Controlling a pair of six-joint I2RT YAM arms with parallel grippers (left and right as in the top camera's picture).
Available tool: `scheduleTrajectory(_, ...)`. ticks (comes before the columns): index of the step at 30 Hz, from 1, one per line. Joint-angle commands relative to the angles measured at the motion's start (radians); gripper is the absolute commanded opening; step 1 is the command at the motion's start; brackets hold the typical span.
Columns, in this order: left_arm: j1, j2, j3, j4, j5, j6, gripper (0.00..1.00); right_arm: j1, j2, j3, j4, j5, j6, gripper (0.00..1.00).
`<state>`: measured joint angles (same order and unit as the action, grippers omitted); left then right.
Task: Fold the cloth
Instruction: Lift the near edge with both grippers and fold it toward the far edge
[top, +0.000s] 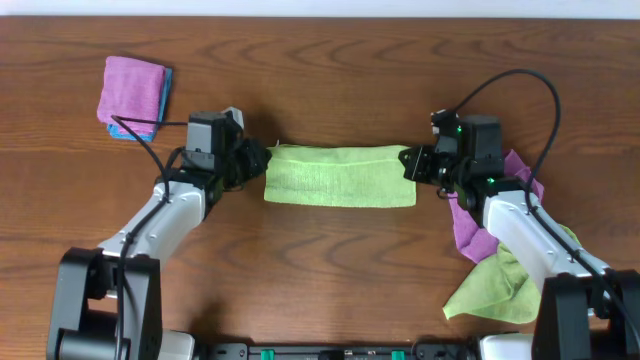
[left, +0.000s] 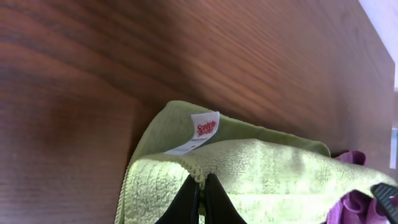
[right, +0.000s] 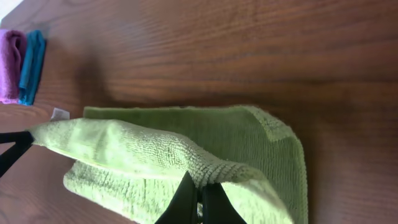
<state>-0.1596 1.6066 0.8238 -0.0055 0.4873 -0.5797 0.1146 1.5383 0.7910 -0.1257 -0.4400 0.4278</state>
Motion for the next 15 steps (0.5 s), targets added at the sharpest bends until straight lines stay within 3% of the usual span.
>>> scheduleTrajectory(1, 0.003, 0.002, 0.035, -0.068, 0.066, 0.004, 0.06, 0.005, 0.007, 0.009, -0.074, -0.037, 0.024, 0.02)
scheduleTrajectory(6, -0.008, 0.003, 0.035, -0.232, 0.060, 0.063, 0.06, 0.006, 0.007, 0.009, -0.232, -0.023, -0.006, 0.02)
scheduleTrajectory(12, -0.018, 0.003, 0.034, -0.264, 0.055, 0.072, 0.06, 0.006, 0.007, 0.009, -0.264, -0.009, -0.007, 0.02)
scheduleTrajectory(13, -0.018, 0.003, 0.034, -0.264, 0.054, 0.072, 0.06, 0.006, 0.007, 0.009, -0.265, -0.009, -0.007, 0.06)
scheduleTrajectory(14, -0.018, 0.003, 0.034, -0.264, 0.052, 0.072, 0.16, 0.006, 0.007, 0.009, -0.267, -0.009, -0.007, 0.29)
scheduleTrajectory(15, -0.018, 0.003, 0.034, -0.264, 0.052, 0.072, 0.41, 0.006, 0.007, 0.009, -0.269, -0.010, -0.007, 0.58)
